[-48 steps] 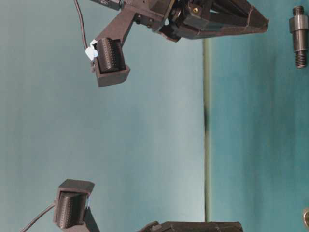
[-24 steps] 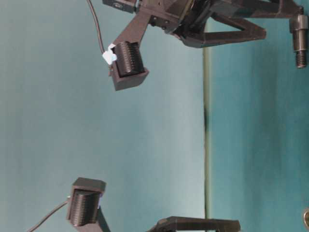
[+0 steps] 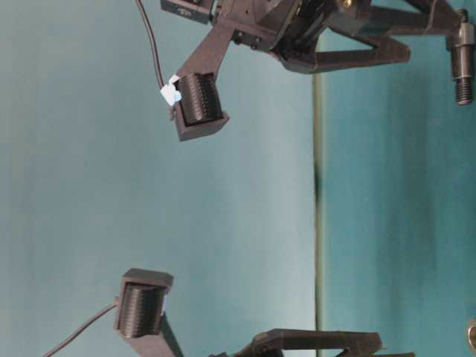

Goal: Insert the washer onto the shaft with both hands.
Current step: 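Open both grippers and lower them around washer and shaft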

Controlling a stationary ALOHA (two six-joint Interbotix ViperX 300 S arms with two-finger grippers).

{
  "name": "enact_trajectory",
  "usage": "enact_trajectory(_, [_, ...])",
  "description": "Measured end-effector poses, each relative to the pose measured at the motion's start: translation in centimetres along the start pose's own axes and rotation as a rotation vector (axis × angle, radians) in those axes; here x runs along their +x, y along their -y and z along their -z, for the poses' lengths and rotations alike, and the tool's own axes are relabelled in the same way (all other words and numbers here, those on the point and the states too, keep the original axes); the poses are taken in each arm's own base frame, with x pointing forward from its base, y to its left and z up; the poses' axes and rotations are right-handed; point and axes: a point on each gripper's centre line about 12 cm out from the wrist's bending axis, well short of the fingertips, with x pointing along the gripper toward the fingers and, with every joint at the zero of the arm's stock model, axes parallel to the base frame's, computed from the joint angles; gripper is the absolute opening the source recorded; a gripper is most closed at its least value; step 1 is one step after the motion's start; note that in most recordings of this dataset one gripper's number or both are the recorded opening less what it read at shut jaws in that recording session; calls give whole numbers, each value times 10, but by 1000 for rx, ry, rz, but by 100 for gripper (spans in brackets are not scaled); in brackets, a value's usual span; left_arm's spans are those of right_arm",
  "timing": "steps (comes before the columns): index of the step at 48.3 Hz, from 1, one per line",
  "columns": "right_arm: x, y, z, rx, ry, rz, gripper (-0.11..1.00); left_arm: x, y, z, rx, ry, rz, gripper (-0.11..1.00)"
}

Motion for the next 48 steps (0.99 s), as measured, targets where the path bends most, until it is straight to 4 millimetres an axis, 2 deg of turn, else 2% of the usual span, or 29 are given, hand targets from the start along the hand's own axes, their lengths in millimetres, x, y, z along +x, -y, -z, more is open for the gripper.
enact_trajectory(18, [0,2,-7,1,60,6,86,9,18,5,47,-9,24,88])
enact_trajectory(38, [3,1,1,3,41,5,86,35,17,9,44,-29,23,88])
enact_trajectory(48, [7,1,10,3,23,4,86,42,18,9,44,-31,23,88])
